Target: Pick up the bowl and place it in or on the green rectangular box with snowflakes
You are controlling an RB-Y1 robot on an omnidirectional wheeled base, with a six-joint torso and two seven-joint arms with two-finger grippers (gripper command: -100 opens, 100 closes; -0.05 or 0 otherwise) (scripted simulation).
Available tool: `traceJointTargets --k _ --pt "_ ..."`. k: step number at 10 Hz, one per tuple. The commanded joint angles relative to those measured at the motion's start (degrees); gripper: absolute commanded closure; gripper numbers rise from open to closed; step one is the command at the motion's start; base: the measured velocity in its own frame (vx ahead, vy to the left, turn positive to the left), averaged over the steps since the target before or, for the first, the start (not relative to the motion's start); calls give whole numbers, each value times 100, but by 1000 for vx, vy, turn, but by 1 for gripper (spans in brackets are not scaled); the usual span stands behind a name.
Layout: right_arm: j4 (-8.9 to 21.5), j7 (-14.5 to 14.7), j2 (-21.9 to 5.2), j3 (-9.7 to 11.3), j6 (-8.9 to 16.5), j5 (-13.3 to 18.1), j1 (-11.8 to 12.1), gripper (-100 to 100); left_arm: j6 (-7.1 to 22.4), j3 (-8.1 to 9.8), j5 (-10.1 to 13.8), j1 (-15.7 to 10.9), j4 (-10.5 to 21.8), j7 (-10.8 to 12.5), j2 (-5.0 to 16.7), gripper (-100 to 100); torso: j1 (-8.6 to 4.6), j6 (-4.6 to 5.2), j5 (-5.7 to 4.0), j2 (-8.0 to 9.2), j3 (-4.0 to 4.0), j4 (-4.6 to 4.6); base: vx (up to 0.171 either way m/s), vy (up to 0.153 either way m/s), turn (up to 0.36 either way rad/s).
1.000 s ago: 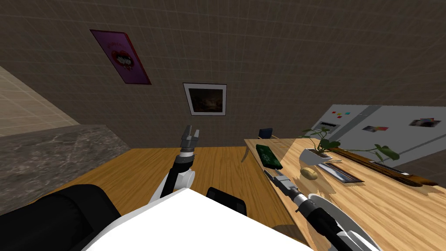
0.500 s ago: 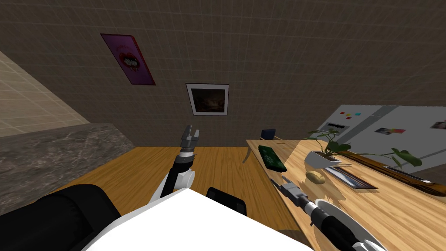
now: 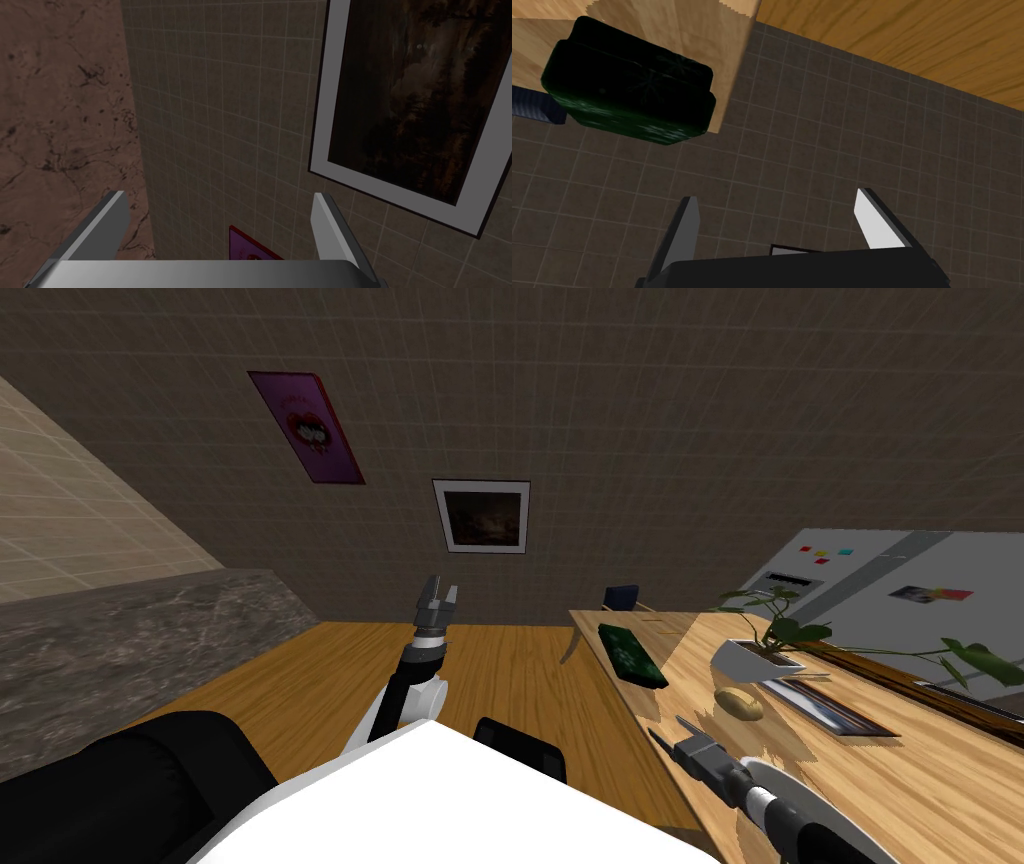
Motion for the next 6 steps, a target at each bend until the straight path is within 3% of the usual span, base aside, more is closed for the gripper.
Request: traceJointTargets --k 1,3,6 --pt "257 42 -37 103 -2 102 -108 -100 0 0 0 0 0 0 0 0 0 0 0 0 0 0 4 11 12" --pt "492 110 -191 169 -15 258 -86 -100 0 0 0 0 0 0 0 0 -1 1 0 -1 0 0 4 11 21" --pt "1084 284 -574 366 -63 697 -4 -100 0 0 0 0 0 0 0 0 -2 0 -1 -2 -1 0 8 10 32"
